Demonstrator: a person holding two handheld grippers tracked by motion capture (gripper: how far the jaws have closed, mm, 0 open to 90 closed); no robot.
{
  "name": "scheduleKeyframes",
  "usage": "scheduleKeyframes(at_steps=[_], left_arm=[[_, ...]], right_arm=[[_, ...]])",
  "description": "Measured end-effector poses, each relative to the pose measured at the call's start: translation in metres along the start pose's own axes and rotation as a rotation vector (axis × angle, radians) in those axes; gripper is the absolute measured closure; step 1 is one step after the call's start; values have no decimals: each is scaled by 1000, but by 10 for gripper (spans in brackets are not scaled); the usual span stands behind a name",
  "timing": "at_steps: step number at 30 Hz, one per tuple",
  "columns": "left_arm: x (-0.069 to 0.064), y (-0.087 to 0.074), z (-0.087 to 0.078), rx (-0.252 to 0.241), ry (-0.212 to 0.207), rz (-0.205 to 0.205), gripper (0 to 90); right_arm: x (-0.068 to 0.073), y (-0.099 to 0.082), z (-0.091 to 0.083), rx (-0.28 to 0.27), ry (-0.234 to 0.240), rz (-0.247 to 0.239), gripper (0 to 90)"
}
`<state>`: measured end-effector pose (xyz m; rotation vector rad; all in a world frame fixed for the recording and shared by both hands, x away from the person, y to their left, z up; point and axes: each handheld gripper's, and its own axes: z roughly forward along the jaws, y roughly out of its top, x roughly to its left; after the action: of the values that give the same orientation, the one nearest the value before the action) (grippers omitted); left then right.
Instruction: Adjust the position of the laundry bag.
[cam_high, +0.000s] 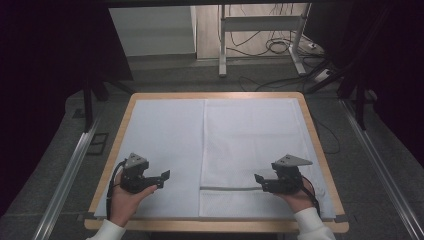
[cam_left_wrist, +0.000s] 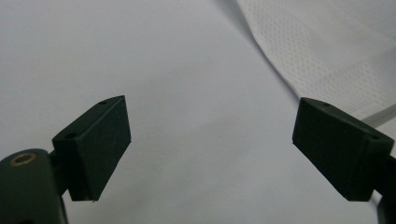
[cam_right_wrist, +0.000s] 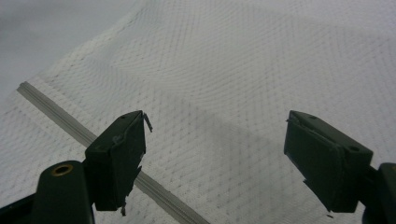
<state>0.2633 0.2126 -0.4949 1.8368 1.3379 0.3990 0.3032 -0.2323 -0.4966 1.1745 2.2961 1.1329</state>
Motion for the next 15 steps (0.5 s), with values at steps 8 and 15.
scheduleKeyframes(at_steps=[8,15], left_arm=[[-8,2,4,29,-25,22,103],[-1,4,1,43,-20,-19,110]], right_arm=[[0,-3,-4,-4,8,-32,206],[-6,-7,-8,-5,-6,-6,208]])
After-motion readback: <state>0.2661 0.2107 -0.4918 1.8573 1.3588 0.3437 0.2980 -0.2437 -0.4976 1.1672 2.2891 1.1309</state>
